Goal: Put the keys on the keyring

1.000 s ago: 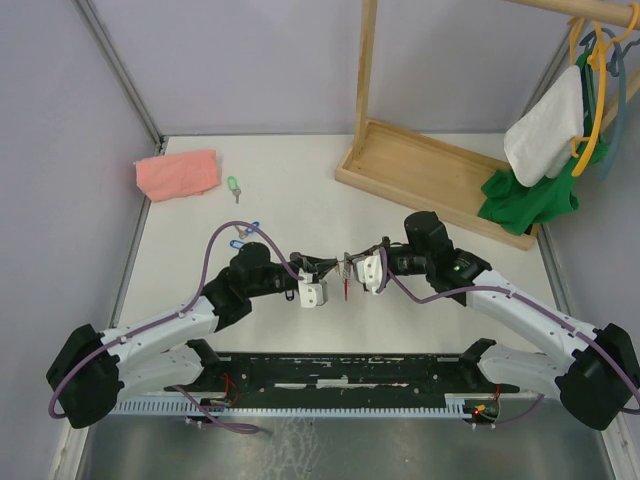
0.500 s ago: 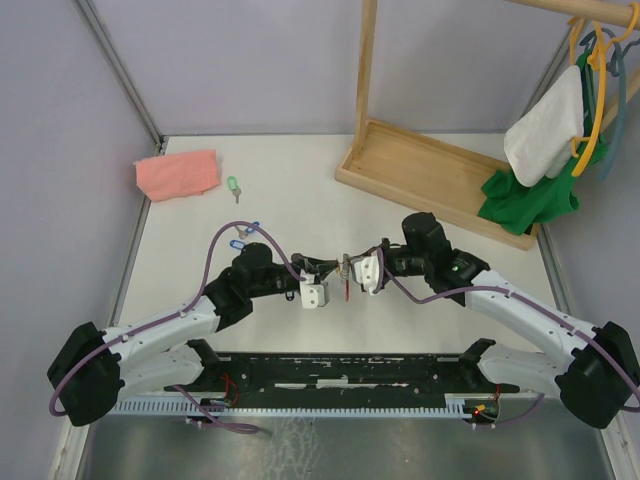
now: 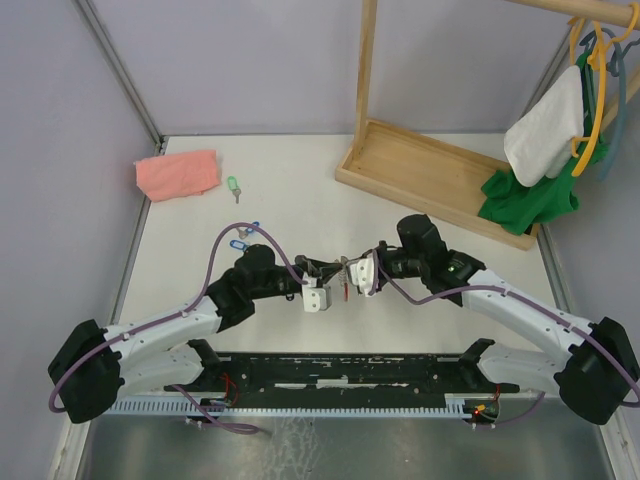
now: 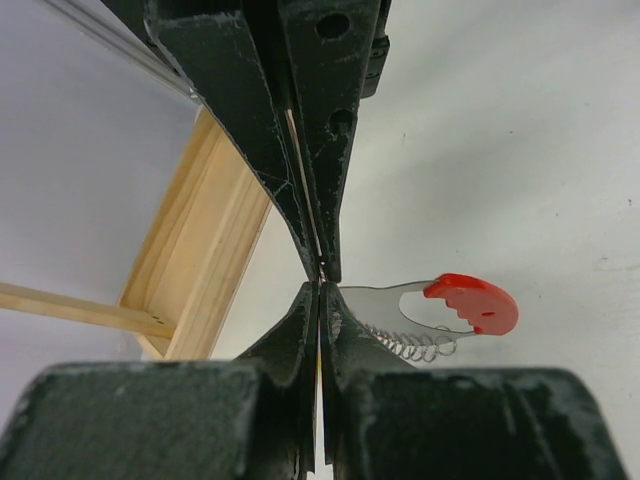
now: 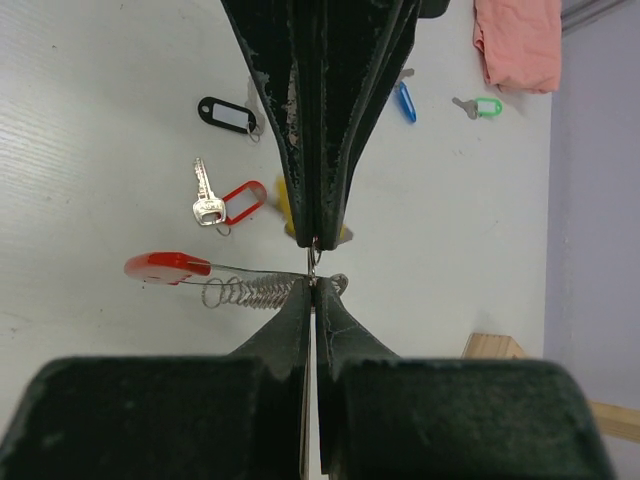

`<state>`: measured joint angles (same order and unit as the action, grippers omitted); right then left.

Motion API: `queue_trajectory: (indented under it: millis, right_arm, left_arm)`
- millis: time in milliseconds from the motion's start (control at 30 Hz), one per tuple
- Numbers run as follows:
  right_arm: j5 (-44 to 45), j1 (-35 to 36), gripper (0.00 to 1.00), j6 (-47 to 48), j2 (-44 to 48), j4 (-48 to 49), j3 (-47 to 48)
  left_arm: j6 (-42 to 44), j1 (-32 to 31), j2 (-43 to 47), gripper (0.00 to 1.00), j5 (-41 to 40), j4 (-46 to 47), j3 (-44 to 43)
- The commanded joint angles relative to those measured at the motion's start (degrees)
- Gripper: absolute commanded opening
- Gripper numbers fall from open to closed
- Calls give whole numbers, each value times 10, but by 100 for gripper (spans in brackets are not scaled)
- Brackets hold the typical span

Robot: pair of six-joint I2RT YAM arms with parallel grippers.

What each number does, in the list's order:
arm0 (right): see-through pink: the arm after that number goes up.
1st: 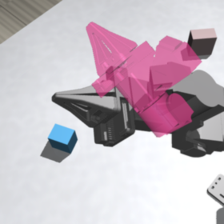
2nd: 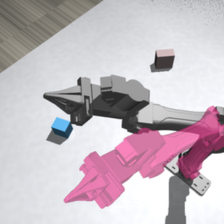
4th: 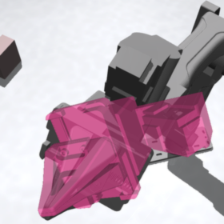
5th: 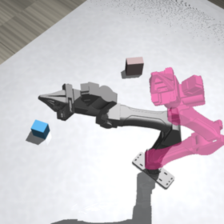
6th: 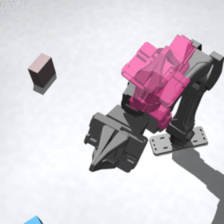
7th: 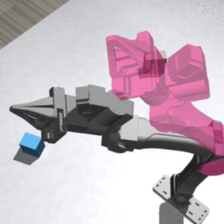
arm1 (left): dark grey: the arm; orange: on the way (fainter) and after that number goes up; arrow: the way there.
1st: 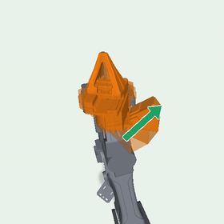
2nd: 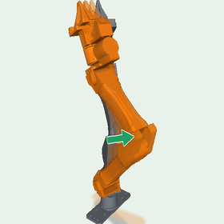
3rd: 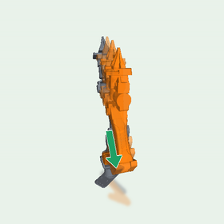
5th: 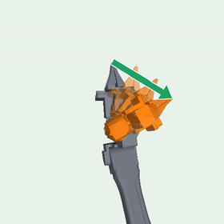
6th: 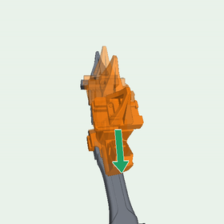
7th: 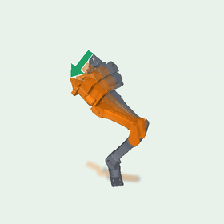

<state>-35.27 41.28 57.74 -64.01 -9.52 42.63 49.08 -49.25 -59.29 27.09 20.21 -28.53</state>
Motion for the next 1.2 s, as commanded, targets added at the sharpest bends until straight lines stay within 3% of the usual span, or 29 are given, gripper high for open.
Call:
queue_trajectory:
  millis: [0,200,433,667,967,1167]
  right_arm:
    - [-33,16,1,-7,6,58,24]
    - [-38,15,1,-18,22,73,13]
    - [22,15,1,-12,44,50,1]
    - [74,15,1,-65,74,63,-19]
    - [150,15,1,-184,118,88,-63]
    - [178,15,1,-222,129,112,-81]
  left_arm:
    - [3,-8,-8,3,3,40,-25]
    - [-17,-8,-1,3,-18,62,-4]
    - [-60,2,24,3,-25,118,36]
    - [-157,12,17,3,-65,187,75]
    - [-373,13,-2,3,-303,86,51]
    - [-536,13,-15,3,-444,-78,9]
